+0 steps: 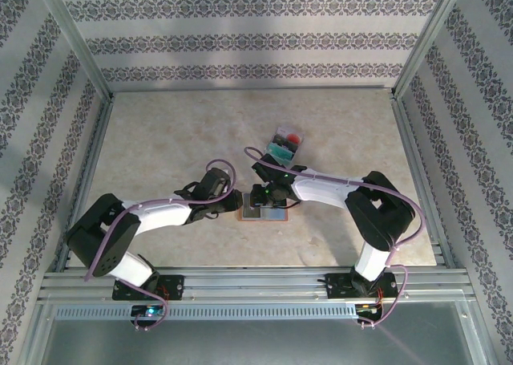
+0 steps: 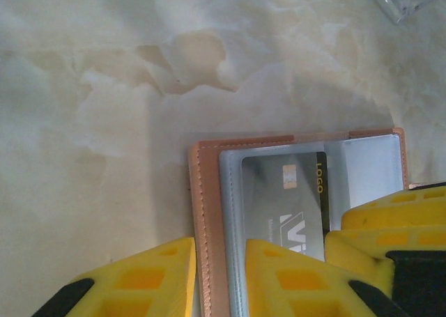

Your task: Take the credit cards out of the card holder

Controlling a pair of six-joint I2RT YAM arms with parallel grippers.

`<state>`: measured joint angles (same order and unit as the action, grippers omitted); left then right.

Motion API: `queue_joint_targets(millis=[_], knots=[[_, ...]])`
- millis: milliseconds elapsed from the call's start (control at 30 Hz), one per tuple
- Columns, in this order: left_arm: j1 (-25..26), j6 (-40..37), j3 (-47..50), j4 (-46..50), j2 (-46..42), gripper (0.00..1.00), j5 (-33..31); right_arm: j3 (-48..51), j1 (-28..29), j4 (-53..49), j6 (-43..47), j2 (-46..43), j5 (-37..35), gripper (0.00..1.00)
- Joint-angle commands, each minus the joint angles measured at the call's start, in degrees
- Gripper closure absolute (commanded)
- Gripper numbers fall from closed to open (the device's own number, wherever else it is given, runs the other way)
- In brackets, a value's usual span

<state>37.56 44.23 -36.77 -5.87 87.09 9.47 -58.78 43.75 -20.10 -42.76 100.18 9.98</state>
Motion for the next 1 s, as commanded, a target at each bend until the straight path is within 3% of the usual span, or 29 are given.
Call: queue_joint_targets(millis=[0,633,967], knots=[[0.8,0.4,-1.3,-3.2,1.5,0.76,2.2,0.9,0.0,1.0,-1.2,1.2,0.6,0.68],[0.9,0.9,-0.7,-3.6,4.0,0.87,3.4,4.3,-0.9,7.0,-2.7,-0.6,2.9,0.69],[0.9,0.7,-0.9,-2.7,4.5,0.88,3.0,5.4,-1.5,7.7,-2.8,-3.5,2.3,0.69]])
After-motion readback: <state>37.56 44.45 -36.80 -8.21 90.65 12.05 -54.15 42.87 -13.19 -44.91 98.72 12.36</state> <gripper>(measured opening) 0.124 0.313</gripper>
